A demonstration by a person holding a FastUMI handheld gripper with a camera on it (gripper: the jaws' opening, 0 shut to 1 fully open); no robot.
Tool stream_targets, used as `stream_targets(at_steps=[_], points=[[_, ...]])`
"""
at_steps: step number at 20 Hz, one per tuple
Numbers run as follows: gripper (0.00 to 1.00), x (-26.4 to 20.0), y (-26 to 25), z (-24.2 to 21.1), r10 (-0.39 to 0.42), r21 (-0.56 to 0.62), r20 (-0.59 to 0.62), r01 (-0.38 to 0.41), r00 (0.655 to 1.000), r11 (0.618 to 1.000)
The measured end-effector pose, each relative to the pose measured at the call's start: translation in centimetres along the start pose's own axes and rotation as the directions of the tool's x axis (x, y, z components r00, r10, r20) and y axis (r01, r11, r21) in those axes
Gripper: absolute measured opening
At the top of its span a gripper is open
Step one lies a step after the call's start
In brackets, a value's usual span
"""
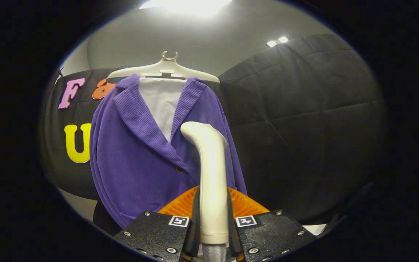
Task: Iron the clothes twice with a garment steamer, once on the left side and once on the right side.
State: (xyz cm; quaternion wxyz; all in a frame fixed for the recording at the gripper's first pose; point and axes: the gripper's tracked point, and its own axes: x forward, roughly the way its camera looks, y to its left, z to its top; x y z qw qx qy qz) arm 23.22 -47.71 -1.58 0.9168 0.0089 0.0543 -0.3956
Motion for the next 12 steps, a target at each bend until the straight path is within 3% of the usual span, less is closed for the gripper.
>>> stream_targets(at_steps=[12], points=[[0.32,-2.1,-1.3,-7.6,-0.024,-0.026,-0.101,0.022,0.995,0.999]])
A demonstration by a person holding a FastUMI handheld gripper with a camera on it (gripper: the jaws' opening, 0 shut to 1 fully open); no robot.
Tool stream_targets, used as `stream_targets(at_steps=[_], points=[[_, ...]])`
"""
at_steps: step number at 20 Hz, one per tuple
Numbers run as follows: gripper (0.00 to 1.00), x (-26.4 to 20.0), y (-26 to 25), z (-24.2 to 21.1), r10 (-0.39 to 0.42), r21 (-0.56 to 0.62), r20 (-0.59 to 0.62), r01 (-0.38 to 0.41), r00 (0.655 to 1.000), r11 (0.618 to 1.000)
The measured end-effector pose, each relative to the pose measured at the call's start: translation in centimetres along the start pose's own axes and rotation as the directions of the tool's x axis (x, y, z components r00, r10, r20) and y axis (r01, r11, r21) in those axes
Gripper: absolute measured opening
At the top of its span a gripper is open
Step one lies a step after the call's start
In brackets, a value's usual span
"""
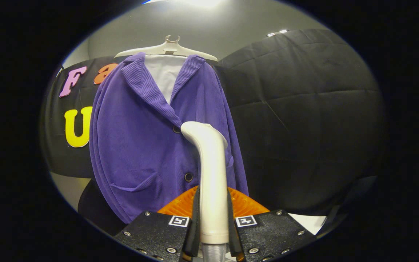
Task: Iron the clothes twice with a garment steamer, once on the left side and once on the right side.
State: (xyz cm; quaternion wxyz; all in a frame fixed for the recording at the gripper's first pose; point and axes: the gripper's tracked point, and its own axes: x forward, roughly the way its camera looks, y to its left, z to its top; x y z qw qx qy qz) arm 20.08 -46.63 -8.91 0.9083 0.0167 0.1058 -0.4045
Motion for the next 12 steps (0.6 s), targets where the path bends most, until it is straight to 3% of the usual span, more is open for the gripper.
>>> stream_targets(at_steps=[12], points=[[0.32,-0.9,-1.2,-6.9,-0.013,-0.026,-0.102,0.010,0.995,1.000]])
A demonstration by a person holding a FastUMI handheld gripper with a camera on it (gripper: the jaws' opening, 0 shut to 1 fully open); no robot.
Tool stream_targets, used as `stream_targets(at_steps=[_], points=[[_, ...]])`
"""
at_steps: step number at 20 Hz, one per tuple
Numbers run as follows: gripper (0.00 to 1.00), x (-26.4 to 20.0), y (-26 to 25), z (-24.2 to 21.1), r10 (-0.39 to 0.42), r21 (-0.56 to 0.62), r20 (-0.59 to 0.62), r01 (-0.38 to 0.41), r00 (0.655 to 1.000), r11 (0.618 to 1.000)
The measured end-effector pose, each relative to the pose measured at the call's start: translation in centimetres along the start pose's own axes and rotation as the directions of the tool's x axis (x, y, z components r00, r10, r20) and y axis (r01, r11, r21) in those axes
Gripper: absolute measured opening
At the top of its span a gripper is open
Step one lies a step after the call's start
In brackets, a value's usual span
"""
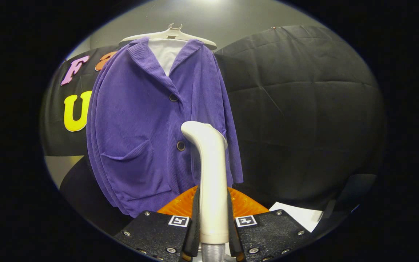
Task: Iron the clothes twice with a garment steamer, once on the left side and once on the right side.
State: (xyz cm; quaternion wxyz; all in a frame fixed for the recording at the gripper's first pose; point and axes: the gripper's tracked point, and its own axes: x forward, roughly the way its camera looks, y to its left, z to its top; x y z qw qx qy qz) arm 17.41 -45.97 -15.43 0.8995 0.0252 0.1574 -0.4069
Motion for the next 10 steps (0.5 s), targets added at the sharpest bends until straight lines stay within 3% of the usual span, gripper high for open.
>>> stream_targets(at_steps=[10], points=[[0.32,-0.1,-1.0,-5.6,-0.004,-0.002,-0.096,0.004,0.995,1.000]])
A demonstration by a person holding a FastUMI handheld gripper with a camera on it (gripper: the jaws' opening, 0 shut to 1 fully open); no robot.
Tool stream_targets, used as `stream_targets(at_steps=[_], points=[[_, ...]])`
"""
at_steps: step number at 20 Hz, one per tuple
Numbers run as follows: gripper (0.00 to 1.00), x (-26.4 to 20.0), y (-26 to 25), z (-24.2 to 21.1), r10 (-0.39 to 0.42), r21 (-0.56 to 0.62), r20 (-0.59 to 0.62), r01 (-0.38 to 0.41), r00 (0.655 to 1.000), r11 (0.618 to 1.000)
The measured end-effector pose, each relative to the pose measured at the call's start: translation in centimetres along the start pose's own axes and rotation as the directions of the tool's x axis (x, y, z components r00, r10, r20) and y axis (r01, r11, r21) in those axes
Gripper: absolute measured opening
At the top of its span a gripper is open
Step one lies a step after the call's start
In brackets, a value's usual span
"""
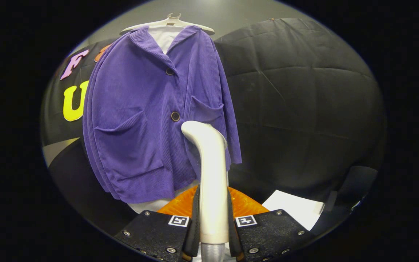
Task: Iron the clothes twice with a garment steamer, once on the left side and once on the right side.
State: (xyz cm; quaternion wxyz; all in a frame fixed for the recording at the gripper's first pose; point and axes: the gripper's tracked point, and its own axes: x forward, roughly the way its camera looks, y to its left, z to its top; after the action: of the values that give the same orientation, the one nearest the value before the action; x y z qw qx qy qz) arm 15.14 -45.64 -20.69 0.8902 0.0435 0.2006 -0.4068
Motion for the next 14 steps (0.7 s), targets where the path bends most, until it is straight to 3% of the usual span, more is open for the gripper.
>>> stream_targets(at_steps=[9,14], points=[[0.32,-1.2,-1.0,-3.9,0.031,-0.018,-0.083,-0.032,0.996,0.999],[0.32,-4.2,-1.6,-3.8,0.072,-0.037,-0.074,-0.074,0.995,0.997]])
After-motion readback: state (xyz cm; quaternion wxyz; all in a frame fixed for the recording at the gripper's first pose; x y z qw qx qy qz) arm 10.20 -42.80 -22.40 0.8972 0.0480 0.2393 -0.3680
